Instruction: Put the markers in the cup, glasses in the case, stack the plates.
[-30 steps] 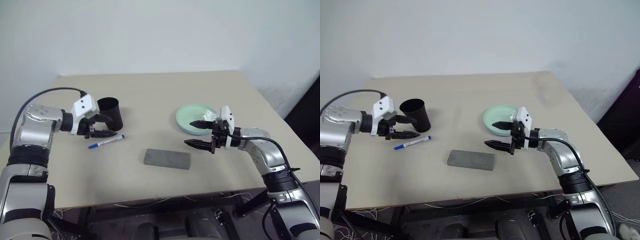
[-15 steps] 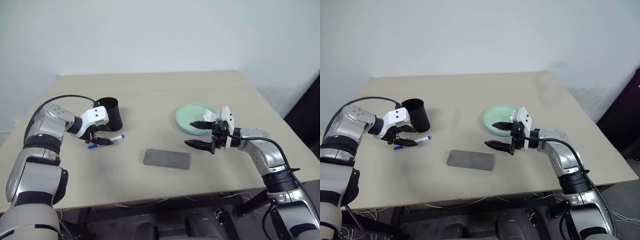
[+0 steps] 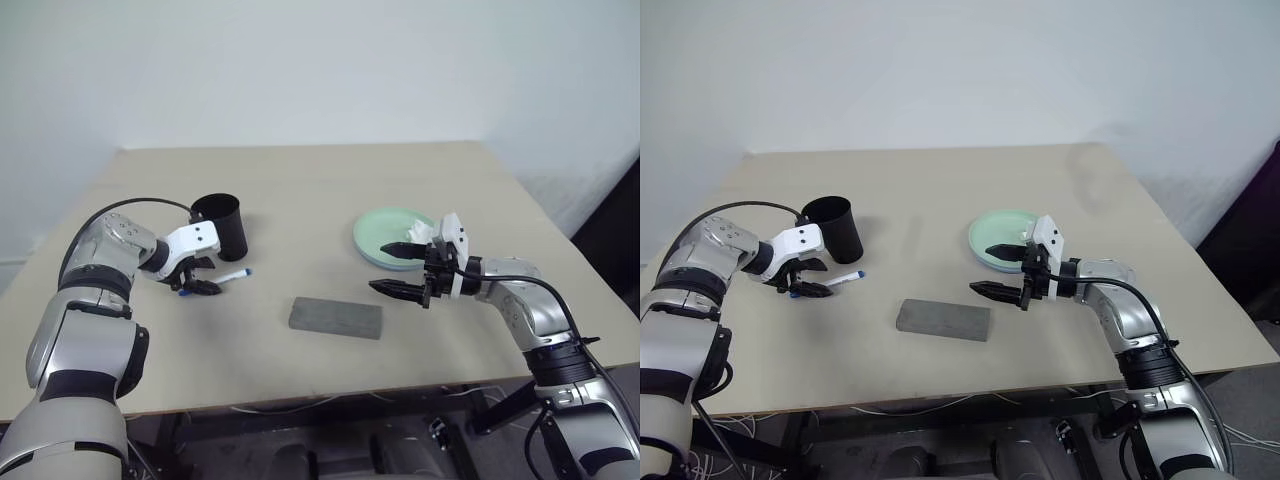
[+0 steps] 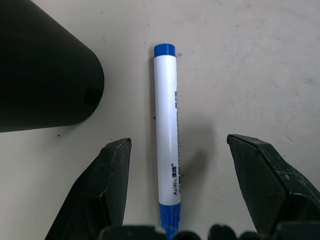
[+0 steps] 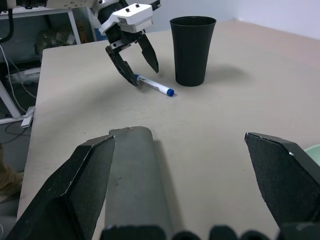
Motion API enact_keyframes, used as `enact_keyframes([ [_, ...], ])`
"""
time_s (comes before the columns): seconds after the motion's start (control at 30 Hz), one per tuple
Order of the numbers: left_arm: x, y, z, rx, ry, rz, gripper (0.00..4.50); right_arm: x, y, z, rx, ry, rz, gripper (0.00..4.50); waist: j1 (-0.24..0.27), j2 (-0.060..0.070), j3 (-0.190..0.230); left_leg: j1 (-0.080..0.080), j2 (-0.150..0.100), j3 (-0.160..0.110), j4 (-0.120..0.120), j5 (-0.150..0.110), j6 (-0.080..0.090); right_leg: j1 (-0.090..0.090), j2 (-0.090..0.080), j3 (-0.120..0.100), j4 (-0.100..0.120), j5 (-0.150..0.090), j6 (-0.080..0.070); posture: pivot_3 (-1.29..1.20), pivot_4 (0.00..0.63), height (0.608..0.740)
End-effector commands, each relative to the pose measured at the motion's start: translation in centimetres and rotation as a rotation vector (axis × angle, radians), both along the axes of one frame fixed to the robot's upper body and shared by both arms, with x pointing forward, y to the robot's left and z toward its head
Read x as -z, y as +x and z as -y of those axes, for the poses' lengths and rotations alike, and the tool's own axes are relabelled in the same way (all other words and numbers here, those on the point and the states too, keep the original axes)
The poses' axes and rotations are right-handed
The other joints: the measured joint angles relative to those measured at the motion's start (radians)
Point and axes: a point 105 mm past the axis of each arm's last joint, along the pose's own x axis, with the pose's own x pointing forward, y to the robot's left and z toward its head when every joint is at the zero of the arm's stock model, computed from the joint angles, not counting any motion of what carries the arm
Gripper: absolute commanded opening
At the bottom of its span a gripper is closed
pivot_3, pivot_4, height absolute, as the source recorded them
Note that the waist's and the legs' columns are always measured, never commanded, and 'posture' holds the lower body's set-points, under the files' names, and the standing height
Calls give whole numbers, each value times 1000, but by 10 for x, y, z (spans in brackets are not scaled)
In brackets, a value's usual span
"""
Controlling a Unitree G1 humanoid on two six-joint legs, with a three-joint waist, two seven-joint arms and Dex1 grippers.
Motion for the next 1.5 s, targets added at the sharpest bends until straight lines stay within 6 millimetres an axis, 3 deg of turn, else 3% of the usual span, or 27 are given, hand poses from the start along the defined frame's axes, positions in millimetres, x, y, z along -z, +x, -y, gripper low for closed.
enact_keyframes([
  [0.03, -8, 5, 4, 6, 7, 7, 3218, -14, 0, 2, 4, 20, 58, 4500, 0, 0, 0, 0, 0, 0, 0, 0, 0, 0, 0, 0, 0, 0, 0, 0, 0, 740],
  [0.2, -1, 2, 2, -2, 26, -24, 3218, -13, 0, 2, 8, 22, 57, 4500, 0, 0, 0, 0, 0, 0, 0, 0, 0, 0, 0, 0, 0, 0, 0, 0, 0, 740],
  [0.5, 4, -1, 1, -8, 26, -44, 141, -13, 0, 3, 17, 23, 56, 4500, 0, -1, 0, 0, 0, 0, 0, 0, 0, 0, 0, 0, 0, 0, 0, 0, 0, 740],
  [0.8, -1, -2, 8, 33, -32, -40, 81, -14, 2, 3, 19, 20, 58, 4500, 0, -1, 0, 0, 0, 0, 0, 0, 0, 0, 0, 0, 0, 0, 0, 0, 0, 740],
  [1.07, -37, 5, 36, 166, -231, 60, 81, -13, 2, 3, 18, 17, 55, 4500, 0, -1, 0, 0, 0, 0, 1, 0, 0, 0, 0, 0, 0, 0, 0, 0, 0, 740],
  [1.27, -98, 28, 67, 194, -507, 385, 81, -13, 2, 2, 18, 19, 57, 4500, 4, -1, 0, 0, 0, 0, 1, 0, 0, 0, 0, 0, 0, 0, 0, 0, 0, 740],
  [1.5, -152, 43, 73, 30, -787, 778, 81, -13, 0, -3, -6, 17, 58, 4500, 8, -1, 0, 0, 0, 0, 1, 0, 0, 0, -1, 0, 1, 0, 0, 0, 0, 740],
])
